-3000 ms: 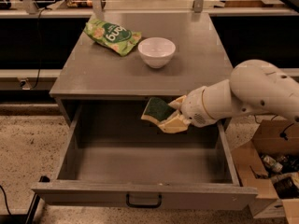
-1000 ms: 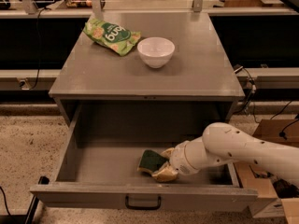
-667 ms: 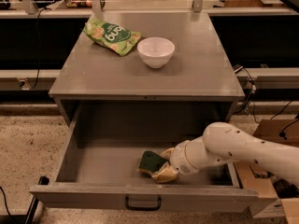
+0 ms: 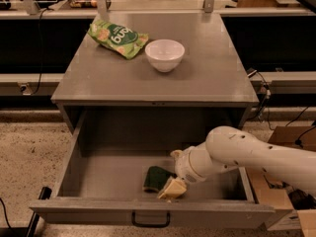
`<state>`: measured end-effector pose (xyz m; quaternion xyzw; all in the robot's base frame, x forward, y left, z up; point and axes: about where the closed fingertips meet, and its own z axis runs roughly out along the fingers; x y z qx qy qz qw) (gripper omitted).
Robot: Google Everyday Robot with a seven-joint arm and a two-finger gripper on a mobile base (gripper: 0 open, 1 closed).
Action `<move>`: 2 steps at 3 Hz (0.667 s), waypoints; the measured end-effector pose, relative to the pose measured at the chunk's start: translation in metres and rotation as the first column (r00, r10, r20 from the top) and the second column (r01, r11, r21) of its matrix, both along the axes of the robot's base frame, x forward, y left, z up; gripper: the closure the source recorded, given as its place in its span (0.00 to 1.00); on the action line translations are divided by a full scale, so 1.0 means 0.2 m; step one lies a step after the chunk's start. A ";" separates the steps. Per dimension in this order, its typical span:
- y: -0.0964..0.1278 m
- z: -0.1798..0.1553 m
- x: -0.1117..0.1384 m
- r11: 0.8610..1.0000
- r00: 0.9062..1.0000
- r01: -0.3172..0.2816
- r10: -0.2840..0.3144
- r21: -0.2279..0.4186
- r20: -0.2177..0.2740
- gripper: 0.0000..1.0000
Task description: Place sponge into top drawer
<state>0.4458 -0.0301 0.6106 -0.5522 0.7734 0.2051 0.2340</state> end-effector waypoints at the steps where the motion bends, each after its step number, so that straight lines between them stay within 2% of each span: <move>1: 0.04 0.14 -0.02 0.994 0.998 -0.041 0.045 -0.100 0.044 0.00; 2: 0.09 0.40 -0.03 0.982 0.989 -0.083 0.103 -0.172 0.110 0.00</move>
Offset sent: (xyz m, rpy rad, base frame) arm -0.0066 0.0273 0.1464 -0.2482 -0.2110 0.1647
